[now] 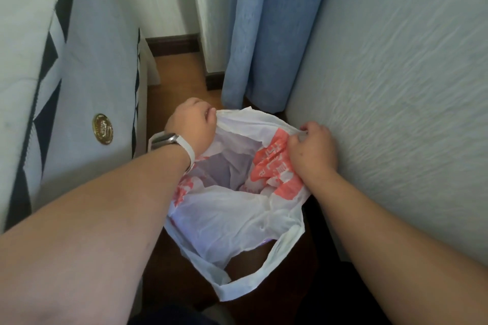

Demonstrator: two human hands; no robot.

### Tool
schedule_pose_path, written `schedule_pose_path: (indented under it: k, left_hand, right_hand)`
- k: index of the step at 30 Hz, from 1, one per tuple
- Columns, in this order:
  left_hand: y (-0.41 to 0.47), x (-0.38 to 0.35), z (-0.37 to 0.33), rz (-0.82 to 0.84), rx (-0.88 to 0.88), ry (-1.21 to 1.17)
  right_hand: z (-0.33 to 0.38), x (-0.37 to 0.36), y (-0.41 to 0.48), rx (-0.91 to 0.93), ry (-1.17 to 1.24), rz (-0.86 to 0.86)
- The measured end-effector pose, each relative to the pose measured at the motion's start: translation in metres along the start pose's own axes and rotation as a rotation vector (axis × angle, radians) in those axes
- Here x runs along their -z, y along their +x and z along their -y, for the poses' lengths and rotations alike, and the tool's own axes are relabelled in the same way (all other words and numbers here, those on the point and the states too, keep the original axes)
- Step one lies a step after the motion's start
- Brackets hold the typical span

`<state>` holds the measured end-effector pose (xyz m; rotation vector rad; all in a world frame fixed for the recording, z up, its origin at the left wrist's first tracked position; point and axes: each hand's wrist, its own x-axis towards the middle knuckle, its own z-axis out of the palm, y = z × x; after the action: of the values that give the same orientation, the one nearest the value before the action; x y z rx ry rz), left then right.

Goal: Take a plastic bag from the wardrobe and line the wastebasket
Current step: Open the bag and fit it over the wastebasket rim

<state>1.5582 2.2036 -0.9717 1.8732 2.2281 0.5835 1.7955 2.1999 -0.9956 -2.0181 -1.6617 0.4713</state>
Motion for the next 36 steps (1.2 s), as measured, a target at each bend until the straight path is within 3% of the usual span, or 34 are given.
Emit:
schedule_pose_path:
  k: [2,5,7,9,13,20,26,29,33,36]
  left_hand:
    - [-0.01,0.003,0.0,-0.076,-0.061,0.053]
    - [-0.021,0.005,0.0,-0.025,-0.175,0.125]
    - [-0.024,0.003,0.002,0.014,-0.217,0.165]
    - [-0.022,0.0,0.006,0.012,-0.202,0.176]
    - [-0.016,-0.003,0.011,0.001,-0.157,0.119]
    - [0.001,-0.007,0.005,-0.065,-0.034,0.008]
    - [0.0,-0.011,0.011,0.003,0.108,-0.013]
    - [-0.004,-0.01,0.012,0.021,0.053,0.017]
    - [-0.017,-0.002,0.004,-0.017,-0.085,0.076]
    - [-0.033,0.009,-0.018,0.028,-0.157,0.081]
  right_hand:
    - [0.011,0.0,-0.007,0.215,-0.063,-0.114]
    - [0.028,-0.003,-0.013,0.445,-0.079,-0.186]
    - [0.036,-0.002,-0.011,0.52,-0.056,-0.164]
    - [0.041,-0.003,-0.005,0.558,-0.071,-0.036]
    - [0.042,-0.013,0.011,0.494,-0.188,0.225]
    - [0.034,-0.026,0.03,0.425,-0.037,0.154]
    - [0.024,-0.022,0.04,0.136,0.098,0.162]
    - [0.022,-0.017,0.035,0.079,0.107,0.196]
    - [0.018,-0.007,0.019,0.134,0.112,0.213]
    - [0.016,0.011,-0.007,0.159,0.105,0.101]
